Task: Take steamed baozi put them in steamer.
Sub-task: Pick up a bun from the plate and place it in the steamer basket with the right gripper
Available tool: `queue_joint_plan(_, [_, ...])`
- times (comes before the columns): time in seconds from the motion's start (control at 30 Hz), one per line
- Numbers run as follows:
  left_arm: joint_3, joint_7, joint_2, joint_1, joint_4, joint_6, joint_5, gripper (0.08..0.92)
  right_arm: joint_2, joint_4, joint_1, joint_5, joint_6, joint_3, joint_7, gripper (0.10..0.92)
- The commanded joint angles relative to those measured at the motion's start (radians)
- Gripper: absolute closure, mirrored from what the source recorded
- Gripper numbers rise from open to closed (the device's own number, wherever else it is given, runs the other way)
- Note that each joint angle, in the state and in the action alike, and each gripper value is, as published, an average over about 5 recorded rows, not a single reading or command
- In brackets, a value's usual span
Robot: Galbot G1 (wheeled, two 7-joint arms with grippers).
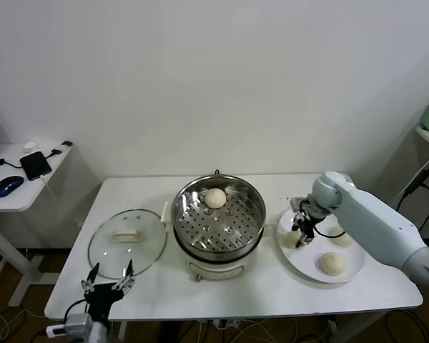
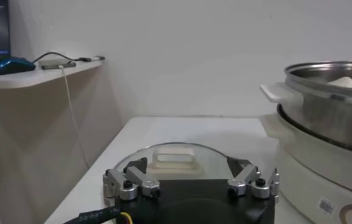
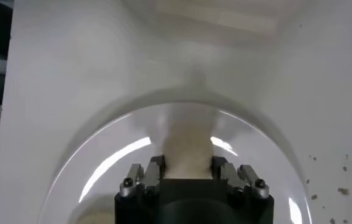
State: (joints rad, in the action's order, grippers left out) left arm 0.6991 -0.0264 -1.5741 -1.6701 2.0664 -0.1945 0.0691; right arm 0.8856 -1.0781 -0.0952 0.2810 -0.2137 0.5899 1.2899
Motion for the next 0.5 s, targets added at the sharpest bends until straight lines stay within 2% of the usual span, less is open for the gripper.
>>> queue_joint_plan(0.03, [-0.002,0.000,0.000,0.002,0.002,0.001,0.000,0.177,-0.027,-0.030,0.059,-0.032,-0.014,0.031,0.007,0.516])
queue_joint_plan(0.17, [-0.004,0.000,-0.001,0.009,0.008,0.001,0.000,0.177,-0.074,-0.084,0.183,-0.116,-0.043,0.117,0.032,0.516])
queue_joint_plan(0.33, [-0.003,0.002,0.000,0.016,0.021,-0.007,-0.001,0.177,-0.121,-0.161,0.419,-0.298,-0.108,0.301,0.079,0.516])
queue_joint_plan(0.5, [-0.003,0.003,0.008,0.021,0.032,-0.016,-0.003,0.177,-0.108,-0.213,0.635,-0.455,-0.180,0.464,0.099,0.516])
